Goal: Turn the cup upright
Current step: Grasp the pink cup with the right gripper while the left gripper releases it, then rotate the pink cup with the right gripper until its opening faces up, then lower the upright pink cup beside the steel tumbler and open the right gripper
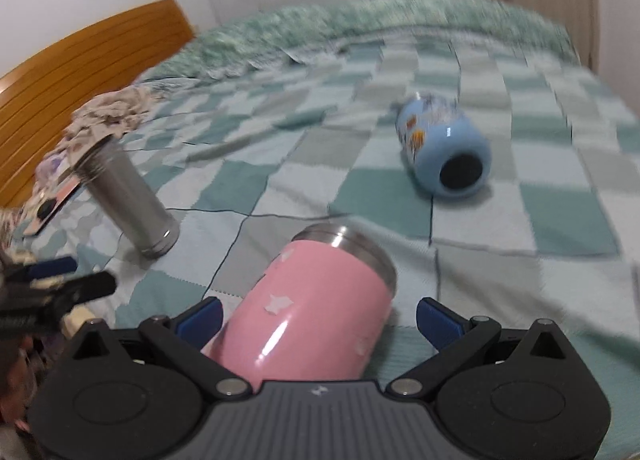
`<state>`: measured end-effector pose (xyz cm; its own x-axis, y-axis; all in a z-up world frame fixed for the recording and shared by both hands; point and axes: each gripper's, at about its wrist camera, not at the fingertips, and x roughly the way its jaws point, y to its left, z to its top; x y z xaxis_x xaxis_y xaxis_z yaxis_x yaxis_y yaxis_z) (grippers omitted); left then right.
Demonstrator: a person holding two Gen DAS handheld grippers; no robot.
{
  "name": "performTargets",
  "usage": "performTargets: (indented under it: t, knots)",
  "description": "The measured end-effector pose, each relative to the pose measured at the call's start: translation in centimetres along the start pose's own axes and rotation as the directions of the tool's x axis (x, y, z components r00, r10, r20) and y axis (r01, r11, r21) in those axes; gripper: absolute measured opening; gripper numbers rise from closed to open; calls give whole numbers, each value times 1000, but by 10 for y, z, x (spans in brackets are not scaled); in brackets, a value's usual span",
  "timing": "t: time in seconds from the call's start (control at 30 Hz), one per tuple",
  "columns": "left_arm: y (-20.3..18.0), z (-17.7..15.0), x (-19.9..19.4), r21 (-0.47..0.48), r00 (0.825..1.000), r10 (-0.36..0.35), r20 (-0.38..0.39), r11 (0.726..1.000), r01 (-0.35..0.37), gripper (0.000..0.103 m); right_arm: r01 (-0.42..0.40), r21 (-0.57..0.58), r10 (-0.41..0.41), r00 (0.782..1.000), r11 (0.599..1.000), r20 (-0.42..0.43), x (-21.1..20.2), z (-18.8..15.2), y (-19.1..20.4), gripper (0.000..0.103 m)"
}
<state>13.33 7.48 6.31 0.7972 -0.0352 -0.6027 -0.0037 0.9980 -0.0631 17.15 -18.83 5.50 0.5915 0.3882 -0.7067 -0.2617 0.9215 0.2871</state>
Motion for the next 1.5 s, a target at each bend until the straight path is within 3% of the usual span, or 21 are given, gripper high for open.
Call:
performTargets:
  t: [0.13, 0.2, 0.27, 0.4, 0.6, 0.83, 0.97, 1.17, 1.33, 1.37, 1.5]
  knots:
    - [13, -4, 4, 0, 1000, -6, 7, 1000, 6, 103, -2, 101, 9, 998, 995, -66, 26, 4, -5, 103]
    - [18, -6, 6, -5, 1000, -14, 7, 1000, 14, 103, -5, 165, 21, 995, 986, -98, 38, 4, -10, 93]
    - [21, -7, 8, -10, 1000, -25, 10, 1000, 25, 103, -33, 247, 67, 989, 968, -129, 47, 5, -20, 91]
    - [28, -11, 9, -28, 999, -35, 16, 999, 35, 103, -48, 271, 74, 993, 961, -87, 46, 0, -18, 89]
    - [40, -13, 3, -54, 999, -33, 36, 998, 35, 103, -48, 78, 43, 996, 996, 75, 25, -9, 11, 88]
    - [50, -13, -9, -80, 997, -20, 77, 996, 26, 103, -49, -190, 98, 961, 981, 257, 18, 3, 67, 85]
    - [57, -12, -13, -92, 995, -2, 99, 996, 11, 103, -29, -256, 114, 940, 966, 323, 34, 19, 92, 84]
    - [67, -10, -11, -94, 991, 39, 128, 995, -27, 103, 26, -336, 96, 936, 942, 340, 69, 42, 120, 84]
    - [73, -13, -9, -89, 986, 64, 153, 995, -51, 103, 49, -361, 54, 962, 931, 269, 113, 41, 125, 84]
    - [74, -14, -9, -87, 985, 68, 157, 995, -54, 103, 56, -375, 65, 951, 925, 301, 114, 37, 126, 84]
    - [75, -15, -9, -85, 984, 72, 162, 995, -59, 103, 69, -386, 58, 950, 920, 307, 116, 36, 131, 84]
